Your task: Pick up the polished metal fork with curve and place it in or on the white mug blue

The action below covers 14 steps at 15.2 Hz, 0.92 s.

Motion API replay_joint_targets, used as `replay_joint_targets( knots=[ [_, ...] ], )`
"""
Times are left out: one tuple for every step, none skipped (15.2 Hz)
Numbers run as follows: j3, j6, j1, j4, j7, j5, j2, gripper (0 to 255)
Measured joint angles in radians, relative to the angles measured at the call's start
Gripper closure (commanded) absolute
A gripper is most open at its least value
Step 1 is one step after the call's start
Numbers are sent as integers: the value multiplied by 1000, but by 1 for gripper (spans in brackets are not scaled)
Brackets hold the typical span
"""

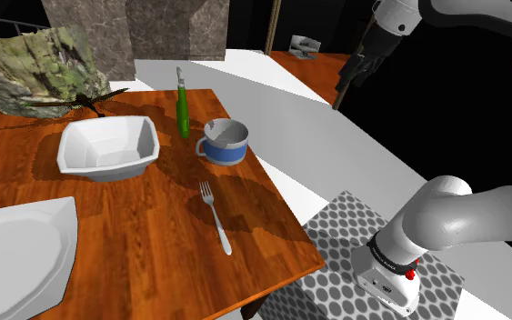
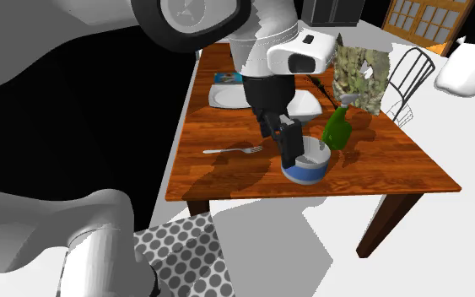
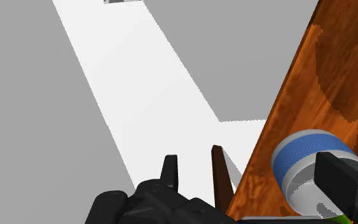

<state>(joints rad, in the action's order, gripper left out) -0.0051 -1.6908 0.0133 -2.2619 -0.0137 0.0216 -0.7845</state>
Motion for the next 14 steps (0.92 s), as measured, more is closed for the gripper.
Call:
replay_joint_targets(
  knots=[
    [0,0,0,0,0,0,0,0],
    [8,-4,-1,-7,-11,-4,-1,0],
    [22,-14,-3,-20,-29,-11,0,0],
    [37,-33,-6,-35,-50,-19,6,0],
    [59,-44,-10,-51,-77,-30,6,0],
    [79,-61,-13,-60,-102,-40,18,0],
    [98,-78,-17,-74,-128,-50,25,0],
    [116,-94,-20,-91,-151,-60,27,0],
    [135,-112,-24,-109,-175,-69,32,0],
    [157,-125,-29,-116,-203,-81,40,0],
    [176,-141,-32,-121,-228,-90,55,0],
    [200,-163,-37,-135,-256,-101,66,0],
    [219,-179,-39,-138,-280,-109,82,0],
    [242,-197,-42,-136,-309,-118,104,0]
  ],
)
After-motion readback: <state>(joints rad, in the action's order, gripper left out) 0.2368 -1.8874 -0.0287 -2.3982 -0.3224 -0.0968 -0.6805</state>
